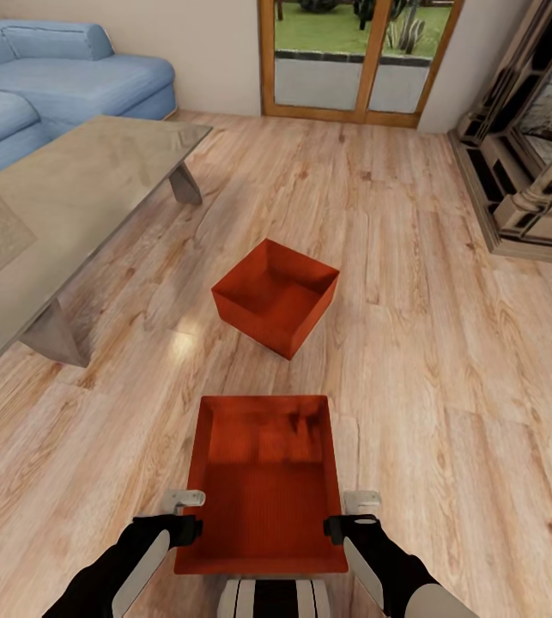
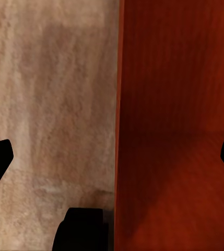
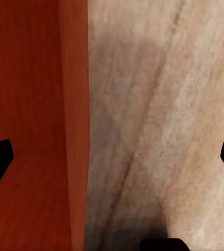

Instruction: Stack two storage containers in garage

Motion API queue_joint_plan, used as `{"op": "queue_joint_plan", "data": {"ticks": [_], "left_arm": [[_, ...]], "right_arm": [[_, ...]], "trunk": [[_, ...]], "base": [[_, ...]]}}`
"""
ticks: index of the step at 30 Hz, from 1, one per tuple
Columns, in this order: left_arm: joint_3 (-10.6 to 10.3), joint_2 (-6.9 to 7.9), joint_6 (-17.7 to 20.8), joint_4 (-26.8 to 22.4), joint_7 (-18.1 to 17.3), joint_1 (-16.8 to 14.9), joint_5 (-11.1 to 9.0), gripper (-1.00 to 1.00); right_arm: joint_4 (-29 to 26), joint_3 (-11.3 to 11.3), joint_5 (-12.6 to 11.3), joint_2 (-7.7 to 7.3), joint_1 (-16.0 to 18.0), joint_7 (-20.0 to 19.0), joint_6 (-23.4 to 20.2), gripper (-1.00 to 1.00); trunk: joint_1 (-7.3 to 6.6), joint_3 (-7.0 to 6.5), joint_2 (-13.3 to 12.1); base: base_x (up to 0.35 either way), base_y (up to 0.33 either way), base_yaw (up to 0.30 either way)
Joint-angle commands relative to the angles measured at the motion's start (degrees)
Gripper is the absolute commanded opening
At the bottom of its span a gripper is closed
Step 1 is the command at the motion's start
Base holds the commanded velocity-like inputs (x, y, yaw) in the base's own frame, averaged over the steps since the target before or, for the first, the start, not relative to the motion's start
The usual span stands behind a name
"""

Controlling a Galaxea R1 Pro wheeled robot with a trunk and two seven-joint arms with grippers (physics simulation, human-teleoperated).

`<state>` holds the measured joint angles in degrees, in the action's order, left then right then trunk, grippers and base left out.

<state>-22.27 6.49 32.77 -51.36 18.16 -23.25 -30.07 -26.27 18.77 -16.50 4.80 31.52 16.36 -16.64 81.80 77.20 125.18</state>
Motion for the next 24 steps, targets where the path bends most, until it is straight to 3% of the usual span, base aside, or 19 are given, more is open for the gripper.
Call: {"op": "queue_joint_plan", "data": {"ticks": [1, 24], "left_arm": [[-0.28, 0.06, 0.10, -0.10, 0.56, -0.04, -0.60, 1.00], [-0.31, 0.06, 0.10, -0.57, 0.56, -0.04, -0.60, 1.00]], "right_arm": [[-0.10, 0.48, -0.55, -0.05, 0.03, 0.51, -0.28, 1.00], [-0.10, 0.48, -0.55, -0.05, 0.03, 0.51, -0.28, 1.00]], "trunk": [[-0.01, 0.08, 0.02], [-0.01, 1.35, 0.02]], "base": [[0.000, 0.000, 0.000], [0.000, 0.000, 0.000]]}}
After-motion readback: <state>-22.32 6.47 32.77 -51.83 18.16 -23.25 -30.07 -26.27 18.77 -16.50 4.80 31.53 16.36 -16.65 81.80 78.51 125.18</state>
